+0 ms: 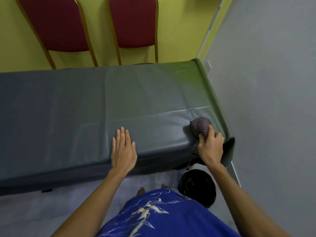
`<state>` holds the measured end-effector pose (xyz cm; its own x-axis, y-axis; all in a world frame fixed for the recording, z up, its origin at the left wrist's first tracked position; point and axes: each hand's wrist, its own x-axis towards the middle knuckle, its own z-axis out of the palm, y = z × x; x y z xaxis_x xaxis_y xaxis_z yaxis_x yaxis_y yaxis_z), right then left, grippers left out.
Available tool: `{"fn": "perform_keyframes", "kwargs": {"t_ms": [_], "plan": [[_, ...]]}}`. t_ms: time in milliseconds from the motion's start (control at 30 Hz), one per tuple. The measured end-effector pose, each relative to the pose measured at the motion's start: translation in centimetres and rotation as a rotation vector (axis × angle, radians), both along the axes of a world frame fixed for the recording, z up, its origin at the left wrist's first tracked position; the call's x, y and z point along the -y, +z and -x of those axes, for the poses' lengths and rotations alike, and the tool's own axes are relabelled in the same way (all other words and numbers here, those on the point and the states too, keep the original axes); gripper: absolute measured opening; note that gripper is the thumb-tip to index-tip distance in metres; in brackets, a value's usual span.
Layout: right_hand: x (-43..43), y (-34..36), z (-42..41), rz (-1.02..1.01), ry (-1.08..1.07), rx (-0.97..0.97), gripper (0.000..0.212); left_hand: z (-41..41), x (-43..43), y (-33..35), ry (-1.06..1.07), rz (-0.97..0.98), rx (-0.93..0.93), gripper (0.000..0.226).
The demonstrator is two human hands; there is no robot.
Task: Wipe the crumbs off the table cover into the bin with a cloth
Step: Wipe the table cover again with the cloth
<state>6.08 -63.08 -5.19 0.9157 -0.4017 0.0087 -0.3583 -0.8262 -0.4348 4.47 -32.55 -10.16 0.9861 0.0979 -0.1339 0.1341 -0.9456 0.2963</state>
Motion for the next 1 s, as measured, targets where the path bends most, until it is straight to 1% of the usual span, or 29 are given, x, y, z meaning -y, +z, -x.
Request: {"fn": "perform_keyframes", "kwargs": {"t_ms": [67, 133, 200, 267, 333, 367, 400, 433, 500, 533, 567, 633, 667, 733, 767, 900, 1000], "plan": [[-2.3, 1.2, -0.5, -0.051, 0.095, 0.074, 0.055, -0.1, 0.6, 1.2, 0.040, 0.064, 0.035, 0.057], [-5.5, 2.1, -1.3, -0.095, 0.310, 0.147, 0.055, -0.8, 1.5, 3.0, 0.082, 0.211, 0.085, 0.056], [-8.6, 2.5, -2.4, -0.073, 0.555, 0.186, 0.058, -1.6, 2.2, 5.3, 0.169, 0.413, 0.102, 0.057], [-11.1, 2.6, -3.5, 0.002, 0.747, 0.197, 0.060, -2.2, 2.6, 7.5, 0.265, 0.547, 0.127, 0.057], [-12.6, 2.7, -4.4, 0.080, 0.886, 0.201, 0.061, -2.5, 2.6, 8.7, 0.305, 0.571, 0.169, 0.055], [-12.9, 2.5, -4.7, 0.134, 0.946, 0.201, 0.060, -2.5, 2.3, 8.7, 0.312, 0.555, 0.161, 0.055], [-12.8, 2.1, -5.0, 0.189, 0.995, 0.183, 0.061, -2.4, 2.0, 8.4, 0.314, 0.519, 0.113, 0.054], [-12.5, 1.8, -5.3, 0.241, 1.030, 0.146, 0.063, -2.3, 1.6, 7.8, 0.301, 0.452, 0.027, 0.053], [-11.7, 1.2, -5.7, 0.307, 1.058, 0.023, 0.073, -1.5, 1.2, 6.3, 0.234, 0.301, -0.139, 0.052], [-11.4, 1.0, -5.5, 0.304, 1.057, -0.038, 0.077, -1.0, 1.1, 5.7, 0.220, 0.263, -0.155, 0.053], [-11.3, 1.0, -5.0, 0.287, 1.038, -0.057, 0.079, -0.5, 1.2, 5.5, 0.233, 0.256, -0.129, 0.054], [-10.9, 0.7, -3.8, 0.256, 0.955, -0.019, 0.078, 0.0, 1.9, 5.7, 0.291, 0.281, -0.024, 0.055], [-10.7, 0.2, -3.1, 0.254, 0.901, 0.000, 0.076, 0.2, 2.3, 5.8, 0.296, 0.303, 0.023, 0.055], [-10.3, -0.6, -2.0, 0.238, 0.822, -0.027, 0.075, 0.3, 3.2, 5.9, 0.252, 0.359, 0.058, 0.054], [-10.2, -0.8, -1.9, 0.229, 0.815, -0.042, 0.075, 0.4, 3.4, 5.9, 0.235, 0.379, 0.059, 0.054], [-10.6, 0.5, -3.7, 0.224, 0.849, 0.008, 0.080, -0.4, 2.8, 6.2, 0.248, 0.402, 0.088, 0.052], [-10.6, 0.6, -4.0, 0.186, 0.831, 0.004, 0.082, -0.6, 2.5, 6.1, 0.207, 0.374, 0.089, 0.061]]}}
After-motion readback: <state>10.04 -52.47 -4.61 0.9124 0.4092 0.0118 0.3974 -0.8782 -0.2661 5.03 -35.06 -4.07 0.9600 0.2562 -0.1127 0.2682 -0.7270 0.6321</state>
